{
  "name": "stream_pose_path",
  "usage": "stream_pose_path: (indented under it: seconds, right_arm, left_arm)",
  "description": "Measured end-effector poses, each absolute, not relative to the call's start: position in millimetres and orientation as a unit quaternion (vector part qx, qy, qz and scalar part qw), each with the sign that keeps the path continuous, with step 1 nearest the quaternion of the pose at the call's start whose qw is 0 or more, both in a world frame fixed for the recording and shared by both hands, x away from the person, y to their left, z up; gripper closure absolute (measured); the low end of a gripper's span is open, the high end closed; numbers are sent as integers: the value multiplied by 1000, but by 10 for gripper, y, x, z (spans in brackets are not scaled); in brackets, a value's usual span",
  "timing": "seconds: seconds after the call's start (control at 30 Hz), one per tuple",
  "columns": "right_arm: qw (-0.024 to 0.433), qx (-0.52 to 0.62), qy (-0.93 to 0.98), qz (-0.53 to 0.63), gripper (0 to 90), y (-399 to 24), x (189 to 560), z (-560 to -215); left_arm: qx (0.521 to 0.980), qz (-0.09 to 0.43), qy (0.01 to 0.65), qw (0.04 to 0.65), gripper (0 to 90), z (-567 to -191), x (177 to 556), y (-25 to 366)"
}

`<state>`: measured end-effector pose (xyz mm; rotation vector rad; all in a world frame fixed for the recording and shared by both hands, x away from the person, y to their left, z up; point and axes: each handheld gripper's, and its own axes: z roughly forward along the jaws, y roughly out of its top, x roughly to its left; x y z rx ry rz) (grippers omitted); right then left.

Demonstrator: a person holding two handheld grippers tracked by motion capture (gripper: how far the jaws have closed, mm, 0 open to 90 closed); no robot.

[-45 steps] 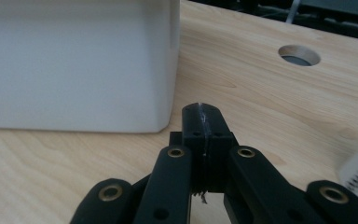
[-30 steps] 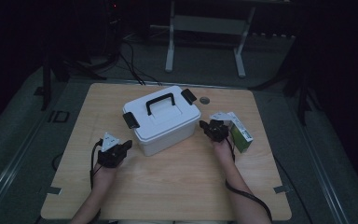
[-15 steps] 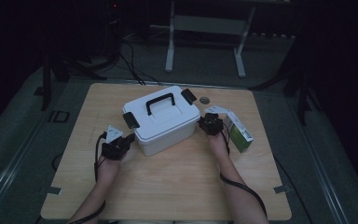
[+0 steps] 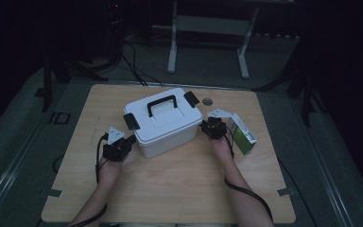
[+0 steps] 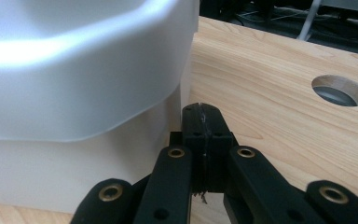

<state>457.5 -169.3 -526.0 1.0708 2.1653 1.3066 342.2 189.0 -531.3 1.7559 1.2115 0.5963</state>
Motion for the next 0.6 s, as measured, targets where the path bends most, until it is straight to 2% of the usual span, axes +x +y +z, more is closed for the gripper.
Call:
stream_pose_path:
  seconds: [0.6]
  right_arm:
    - [188,355,784,473,900,-1739,4127,-5243]
  left_arm:
    - [719,227,482,448,896,-5287,3416,2006]
